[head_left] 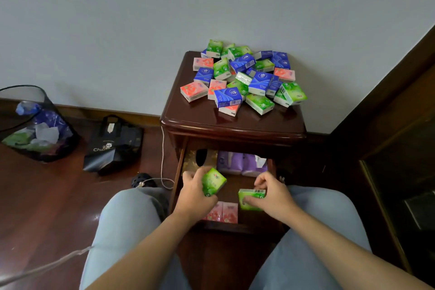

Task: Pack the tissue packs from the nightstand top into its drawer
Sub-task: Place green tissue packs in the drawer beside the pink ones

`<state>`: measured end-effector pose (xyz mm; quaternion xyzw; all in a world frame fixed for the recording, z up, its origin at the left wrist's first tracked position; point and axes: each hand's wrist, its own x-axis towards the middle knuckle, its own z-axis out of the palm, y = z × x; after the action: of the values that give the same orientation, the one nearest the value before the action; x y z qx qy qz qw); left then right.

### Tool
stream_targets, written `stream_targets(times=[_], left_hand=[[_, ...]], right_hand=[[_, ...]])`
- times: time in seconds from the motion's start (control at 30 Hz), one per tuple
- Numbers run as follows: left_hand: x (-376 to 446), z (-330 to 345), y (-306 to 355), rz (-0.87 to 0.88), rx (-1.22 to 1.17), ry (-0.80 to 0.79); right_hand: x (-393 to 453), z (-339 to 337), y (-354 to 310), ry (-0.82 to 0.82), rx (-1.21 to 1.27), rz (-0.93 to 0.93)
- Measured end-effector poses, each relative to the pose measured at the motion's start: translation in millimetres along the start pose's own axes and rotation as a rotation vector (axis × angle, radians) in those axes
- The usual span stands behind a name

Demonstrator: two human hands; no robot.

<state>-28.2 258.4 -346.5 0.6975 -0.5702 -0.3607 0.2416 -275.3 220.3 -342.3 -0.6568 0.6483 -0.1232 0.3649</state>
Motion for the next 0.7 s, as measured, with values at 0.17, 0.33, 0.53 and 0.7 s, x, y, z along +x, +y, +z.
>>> stream_targets(times=[0.17,0.33,0.53,0.7], left_hand=[[-1,9,-19,-0.124,-0.124,-0.106],[-5,16,-28,-0.097,-0.172,-0.13],[-3,17,-28,-0.025,-0.066,-0.137],[10,28,-37,-0.085,-0.244,-0.14]], right_hand=[[4,11,26,-0.093,-0.137,0.142],[18,22,33,-0.139,-0.236,0.188],[33,45,32,-0.164,-0.237,0.18],[46,64,39,-0.279,-0.313,0.257]])
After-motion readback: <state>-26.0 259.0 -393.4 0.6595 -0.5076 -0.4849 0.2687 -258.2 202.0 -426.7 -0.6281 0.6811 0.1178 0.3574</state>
